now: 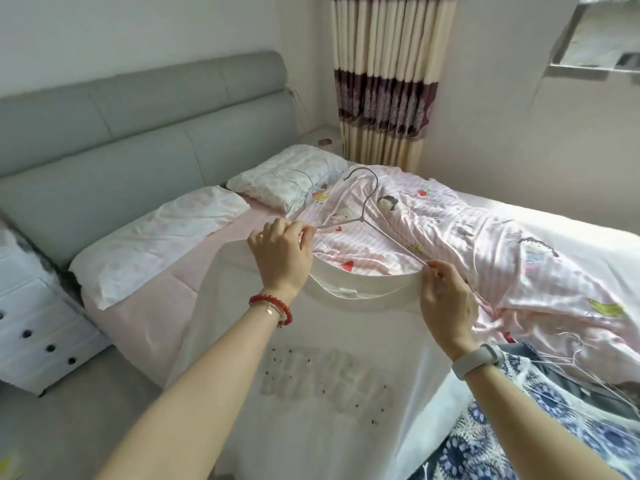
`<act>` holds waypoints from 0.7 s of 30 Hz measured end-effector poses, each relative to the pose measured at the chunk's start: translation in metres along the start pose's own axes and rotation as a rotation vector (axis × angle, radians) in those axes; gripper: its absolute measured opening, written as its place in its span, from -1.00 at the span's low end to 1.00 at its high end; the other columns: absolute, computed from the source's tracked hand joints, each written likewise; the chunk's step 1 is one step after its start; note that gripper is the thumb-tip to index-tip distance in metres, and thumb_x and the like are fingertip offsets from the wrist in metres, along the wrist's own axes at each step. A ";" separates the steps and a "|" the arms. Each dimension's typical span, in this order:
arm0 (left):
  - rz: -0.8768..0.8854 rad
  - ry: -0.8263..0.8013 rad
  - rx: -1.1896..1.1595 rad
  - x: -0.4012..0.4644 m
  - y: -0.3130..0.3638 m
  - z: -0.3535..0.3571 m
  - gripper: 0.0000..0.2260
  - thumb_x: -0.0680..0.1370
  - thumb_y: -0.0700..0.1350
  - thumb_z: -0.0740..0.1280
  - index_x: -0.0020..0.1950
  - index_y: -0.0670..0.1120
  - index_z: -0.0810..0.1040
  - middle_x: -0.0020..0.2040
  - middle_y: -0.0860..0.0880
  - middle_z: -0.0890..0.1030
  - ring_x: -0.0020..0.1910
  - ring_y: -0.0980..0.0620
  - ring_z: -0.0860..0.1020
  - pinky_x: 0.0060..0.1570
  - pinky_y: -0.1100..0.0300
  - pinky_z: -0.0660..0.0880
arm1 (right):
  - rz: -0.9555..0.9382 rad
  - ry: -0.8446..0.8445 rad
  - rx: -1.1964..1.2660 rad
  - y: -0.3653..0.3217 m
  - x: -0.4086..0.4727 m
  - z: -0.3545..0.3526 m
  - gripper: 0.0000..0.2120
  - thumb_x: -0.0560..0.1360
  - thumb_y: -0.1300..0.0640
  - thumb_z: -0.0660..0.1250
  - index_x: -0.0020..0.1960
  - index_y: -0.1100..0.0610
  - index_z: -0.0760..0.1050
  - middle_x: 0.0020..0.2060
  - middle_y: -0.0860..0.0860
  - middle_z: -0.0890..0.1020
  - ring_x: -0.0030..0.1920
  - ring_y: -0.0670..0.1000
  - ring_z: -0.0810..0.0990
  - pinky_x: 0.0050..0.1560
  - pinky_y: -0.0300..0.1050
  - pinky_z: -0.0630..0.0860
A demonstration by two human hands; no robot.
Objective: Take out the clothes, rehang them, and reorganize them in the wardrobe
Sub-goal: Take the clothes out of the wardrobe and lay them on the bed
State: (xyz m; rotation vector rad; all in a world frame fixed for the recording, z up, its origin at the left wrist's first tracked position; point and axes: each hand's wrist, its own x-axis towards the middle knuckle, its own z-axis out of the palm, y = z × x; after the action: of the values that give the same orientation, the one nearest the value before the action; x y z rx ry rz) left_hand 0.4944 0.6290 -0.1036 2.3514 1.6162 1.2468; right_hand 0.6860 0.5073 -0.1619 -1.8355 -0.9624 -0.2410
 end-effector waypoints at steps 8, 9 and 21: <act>-0.011 -0.675 0.038 -0.033 0.045 0.205 -0.53 0.58 -0.03 0.11 0.49 0.08 0.10 0.51 -0.06 0.09 0.47 -0.03 0.03 0.41 -0.16 -0.14 | 0.444 -0.151 -0.223 0.178 0.079 0.055 -0.80 0.53 -0.03 0.14 0.06 -0.01 0.48 0.02 0.12 0.63 0.04 0.20 0.55 -0.06 -0.04 0.38; -0.046 -0.793 0.059 -0.050 0.038 0.223 -0.51 0.59 -0.01 0.09 0.50 0.08 0.05 0.53 -0.05 0.02 0.49 -0.04 -0.04 0.42 -0.18 -0.15 | 0.473 -0.193 -0.234 0.195 0.083 0.065 -0.78 0.53 -0.02 0.14 0.07 0.01 0.48 0.04 0.14 0.62 0.06 0.20 0.53 -0.01 -0.02 0.39; -0.179 -1.389 0.337 -0.182 -0.060 0.335 -0.45 0.59 0.14 0.04 0.50 0.15 -0.16 0.50 0.00 -0.34 0.47 -0.10 -0.30 0.39 -0.24 -0.20 | 0.565 -0.622 -0.450 0.355 0.044 0.166 -0.67 0.53 0.21 0.12 0.28 0.17 0.40 0.25 0.20 0.46 0.30 0.19 0.34 0.29 0.09 0.21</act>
State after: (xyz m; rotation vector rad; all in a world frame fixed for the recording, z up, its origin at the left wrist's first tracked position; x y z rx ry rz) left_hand 0.6297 0.6439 -0.4645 2.1214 1.3701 -0.7063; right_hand 0.9250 0.6074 -0.4595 -2.5922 -0.7767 0.5321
